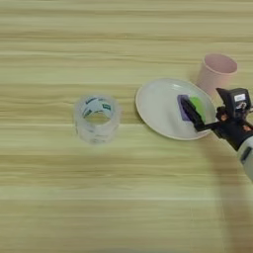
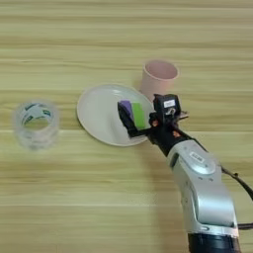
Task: Move the objects on the table
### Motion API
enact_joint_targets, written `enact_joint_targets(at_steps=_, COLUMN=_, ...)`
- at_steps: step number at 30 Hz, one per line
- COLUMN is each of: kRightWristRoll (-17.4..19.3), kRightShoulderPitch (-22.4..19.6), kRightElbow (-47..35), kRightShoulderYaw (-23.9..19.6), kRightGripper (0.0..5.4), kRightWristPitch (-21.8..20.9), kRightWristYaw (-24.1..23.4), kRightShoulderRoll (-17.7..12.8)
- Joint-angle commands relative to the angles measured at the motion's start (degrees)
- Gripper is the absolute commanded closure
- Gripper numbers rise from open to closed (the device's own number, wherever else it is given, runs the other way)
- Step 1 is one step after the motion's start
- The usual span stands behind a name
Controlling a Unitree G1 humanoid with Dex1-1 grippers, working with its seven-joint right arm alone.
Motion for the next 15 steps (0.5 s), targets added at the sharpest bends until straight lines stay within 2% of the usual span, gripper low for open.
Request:
enact_joint_targets(at_steps=1, kRightWristRoll=-1.28, kRightShoulderPitch=-2.29, kRightElbow=-1.82, kRightShoulderYaw=2.52, kRightGripper=0.02, kRightWristPitch=-1.75, kRightWristYaw=1.64, kRightShoulderRoll=-1.75)
enact_joint_targets(at_steps=4, kRightWristRoll=-2.83, kRightShoulderPitch=-3.85, kRightElbow=0.48, kRightShoulderYaw=5.06, kRightGripper=0.02, kRightWristPitch=-3.40, kRightWristYaw=2.38, kRightShoulderRoll=-1.10)
enact_joint_targets(at_steps=9, kRightWristRoll=-10.78, kRightShoulderPitch=-7.48, kRightElbow=8.30, kRightShoulderYaw=9.83, kRightGripper=0.02, kRightWristPitch=-12.78, kRightWristYaw=0.93, kRightShoulderRoll=-0.73)
enact_joint_targets(at_steps=15, kRightWristRoll=-13.25, kRightShoulderPitch=-13.08, kRightElbow=18.79, kRightShoulderYaw=10.70, kRightGripper=0.02, kRightWristPitch=-18.91, kRightWristYaw=0.17, kRightShoulderRoll=0.58)
